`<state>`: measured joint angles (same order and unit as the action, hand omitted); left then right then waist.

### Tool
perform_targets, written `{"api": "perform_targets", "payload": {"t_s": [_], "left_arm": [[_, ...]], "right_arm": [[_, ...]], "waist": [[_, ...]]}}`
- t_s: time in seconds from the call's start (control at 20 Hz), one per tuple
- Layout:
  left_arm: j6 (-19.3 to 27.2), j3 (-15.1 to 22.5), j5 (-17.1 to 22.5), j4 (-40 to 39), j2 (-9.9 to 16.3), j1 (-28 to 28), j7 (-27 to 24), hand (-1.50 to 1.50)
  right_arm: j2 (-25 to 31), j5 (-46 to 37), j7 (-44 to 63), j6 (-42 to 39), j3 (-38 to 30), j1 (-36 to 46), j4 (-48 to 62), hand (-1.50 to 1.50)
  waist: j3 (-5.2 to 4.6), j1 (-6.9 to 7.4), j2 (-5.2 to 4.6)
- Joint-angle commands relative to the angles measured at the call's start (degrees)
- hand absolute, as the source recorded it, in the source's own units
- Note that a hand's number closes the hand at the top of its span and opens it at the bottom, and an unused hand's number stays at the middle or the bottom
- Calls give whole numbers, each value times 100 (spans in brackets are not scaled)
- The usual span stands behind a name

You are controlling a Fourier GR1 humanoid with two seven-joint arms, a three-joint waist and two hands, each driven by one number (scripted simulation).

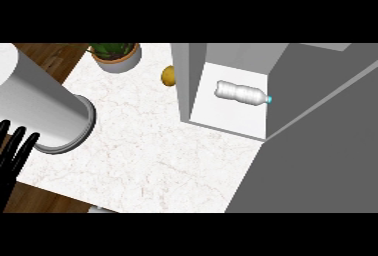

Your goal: Pick up the bottled water, place it into the cabinet and close the cabinet

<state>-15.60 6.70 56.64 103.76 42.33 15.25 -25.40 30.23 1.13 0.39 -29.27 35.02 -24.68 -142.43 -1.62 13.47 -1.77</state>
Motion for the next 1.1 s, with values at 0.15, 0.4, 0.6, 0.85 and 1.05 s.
{"api": "perform_targets", "payload": {"t_s": [0.15,0.4,0.6,0.85,1.05], "left_arm": [[-132,-54,66,-55,94,27,55,-150],[-137,-107,123,-83,89,-36,56,-150],[-170,-146,159,-110,114,-57,70,-150],[-250,-171,153,-69,128,-134,37,-150],[-315,-220,161,-101,202,-164,66,-150]], "right_arm": [[-128,-111,646,-103,493,667,-109,150],[-283,28,652,-2,461,745,14,150],[-374,226,698,27,529,643,88,150],[-415,625,584,-150,709,530,270,150],[-495,844,585,-94,552,531,320,150]], "waist": [[-21,101,-14],[-12,20,-56],[-8,7,-117],[3,260,-251],[13,358,-302]]}}
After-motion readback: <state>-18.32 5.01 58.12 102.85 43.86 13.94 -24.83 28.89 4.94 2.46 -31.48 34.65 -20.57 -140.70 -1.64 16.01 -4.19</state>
